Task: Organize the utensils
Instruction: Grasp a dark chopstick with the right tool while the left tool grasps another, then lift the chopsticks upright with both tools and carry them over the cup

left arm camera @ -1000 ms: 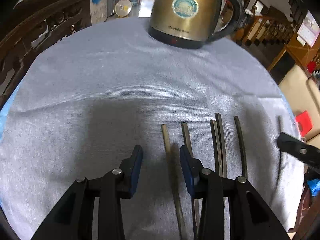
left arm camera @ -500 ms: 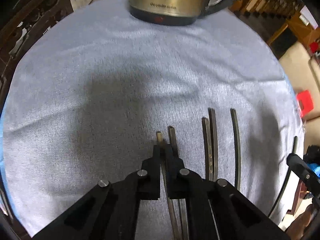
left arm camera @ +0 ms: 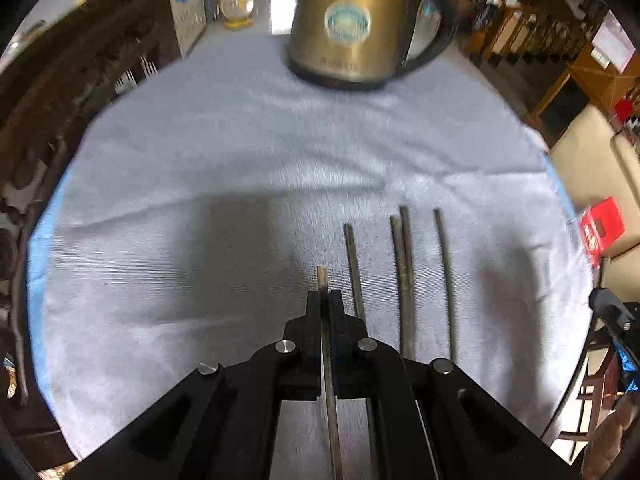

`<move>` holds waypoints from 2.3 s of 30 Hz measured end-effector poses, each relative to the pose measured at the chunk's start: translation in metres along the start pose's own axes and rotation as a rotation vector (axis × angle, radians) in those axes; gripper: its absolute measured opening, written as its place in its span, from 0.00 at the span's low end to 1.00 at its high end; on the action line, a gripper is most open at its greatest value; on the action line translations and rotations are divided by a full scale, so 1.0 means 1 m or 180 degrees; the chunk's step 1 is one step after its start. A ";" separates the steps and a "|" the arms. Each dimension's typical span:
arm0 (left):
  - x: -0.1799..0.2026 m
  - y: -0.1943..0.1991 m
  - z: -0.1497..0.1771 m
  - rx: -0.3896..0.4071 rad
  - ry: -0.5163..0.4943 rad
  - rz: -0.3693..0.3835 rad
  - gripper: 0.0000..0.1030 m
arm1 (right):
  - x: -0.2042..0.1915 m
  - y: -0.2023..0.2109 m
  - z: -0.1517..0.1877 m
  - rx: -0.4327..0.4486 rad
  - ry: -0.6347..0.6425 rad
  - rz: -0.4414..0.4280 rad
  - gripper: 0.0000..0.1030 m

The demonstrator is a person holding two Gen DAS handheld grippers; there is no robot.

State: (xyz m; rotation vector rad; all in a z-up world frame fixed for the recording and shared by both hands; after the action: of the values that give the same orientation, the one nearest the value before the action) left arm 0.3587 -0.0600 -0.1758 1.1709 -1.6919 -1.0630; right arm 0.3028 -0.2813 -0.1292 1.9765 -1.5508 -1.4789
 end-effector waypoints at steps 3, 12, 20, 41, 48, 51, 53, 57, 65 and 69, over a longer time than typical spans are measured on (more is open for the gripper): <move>-0.004 0.039 0.005 0.0257 -0.0038 -0.0017 0.03 | -0.014 0.020 0.007 0.0172 0.0142 0.0020 0.08; 0.000 0.141 0.049 0.1146 -0.0082 0.0108 0.03 | -0.055 0.083 0.040 0.0766 0.0530 0.0233 0.08; -0.001 0.192 0.100 0.1662 -0.0056 0.0166 0.02 | -0.073 0.115 0.069 0.1019 0.0640 0.0259 0.08; -0.019 0.218 0.106 0.1730 0.0113 0.0280 0.01 | -0.111 0.154 0.083 0.1276 0.0886 0.0183 0.08; -0.105 0.132 0.059 0.0978 0.0835 0.0068 0.25 | -0.100 0.136 0.083 0.1137 0.0867 0.0186 0.08; -0.119 0.094 0.035 0.0680 0.1038 -0.0011 0.37 | -0.090 0.123 0.079 0.1042 0.0785 0.0124 0.08; -0.120 0.062 0.015 0.0485 0.1079 -0.0047 0.43 | -0.082 0.114 0.076 0.0997 0.0747 0.0110 0.08; -0.126 0.003 -0.010 0.0057 0.1329 -0.0107 0.45 | -0.062 0.100 0.071 0.0912 0.0645 0.0087 0.08; -0.127 -0.061 -0.031 -0.0589 0.1562 -0.0323 0.43 | -0.027 0.082 0.065 0.0791 0.0459 0.0027 0.08; -0.120 -0.056 -0.040 -0.0510 0.1373 -0.0572 0.26 | -0.014 0.079 0.063 0.0795 0.0355 -0.0063 0.08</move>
State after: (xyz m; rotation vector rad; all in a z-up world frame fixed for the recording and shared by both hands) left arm 0.4416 0.0345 -0.2326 1.3516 -1.1660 -0.9487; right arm 0.2058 -0.2788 -0.0966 2.1730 -1.7437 -1.2079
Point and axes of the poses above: each gripper's, at about its wrist camera, not at the fingertips, and y roughly against the way its jaws point, x to its right, z to its underside, the point moved 6 cm from there along -y, roughly the way its jaws point, and after that the axes turned 6 degrees about -x, right-handed, at the moved point
